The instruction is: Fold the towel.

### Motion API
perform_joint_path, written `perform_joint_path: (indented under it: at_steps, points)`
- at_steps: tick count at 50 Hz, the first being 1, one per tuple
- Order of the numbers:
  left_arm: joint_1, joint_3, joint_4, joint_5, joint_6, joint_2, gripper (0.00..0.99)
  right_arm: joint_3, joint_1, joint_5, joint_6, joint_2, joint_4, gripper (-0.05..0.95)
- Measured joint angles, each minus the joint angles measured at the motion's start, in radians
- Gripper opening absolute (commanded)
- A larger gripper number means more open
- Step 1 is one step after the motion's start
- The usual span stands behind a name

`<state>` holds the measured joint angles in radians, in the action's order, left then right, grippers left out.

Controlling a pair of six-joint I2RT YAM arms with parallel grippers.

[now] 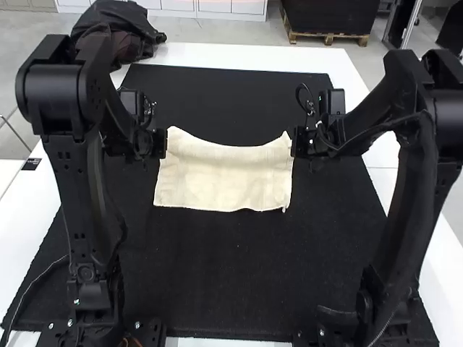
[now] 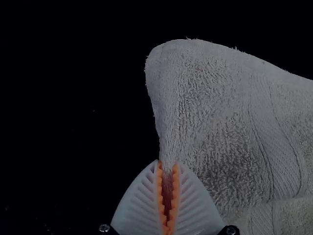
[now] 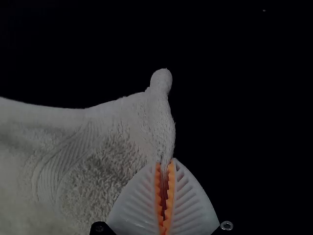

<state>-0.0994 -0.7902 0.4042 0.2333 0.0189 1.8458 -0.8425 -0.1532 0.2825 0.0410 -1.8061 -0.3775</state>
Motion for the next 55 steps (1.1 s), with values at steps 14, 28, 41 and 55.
perform_joint_path:
  at_steps: [14, 28, 41, 55]
  points:
    - [0.000, 0.051, -0.028, 0.003, -0.003, -0.056, 0.023, 0.034, 0.000, 0.019, 0.001, 0.077, 0.048, -0.03]
    - [0.000, 0.105, -0.056, 0.003, -0.004, -0.122, 0.023, 0.072, 0.000, 0.025, 0.001, 0.143, 0.091, -0.03]
    - [0.000, 0.152, -0.076, 0.003, -0.007, -0.186, 0.023, 0.127, 0.000, 0.026, 0.001, 0.195, 0.125, -0.03]
    - [0.000, 0.205, -0.108, 0.003, -0.008, -0.249, 0.023, 0.187, 0.000, 0.028, 0.003, 0.252, 0.138, -0.03]
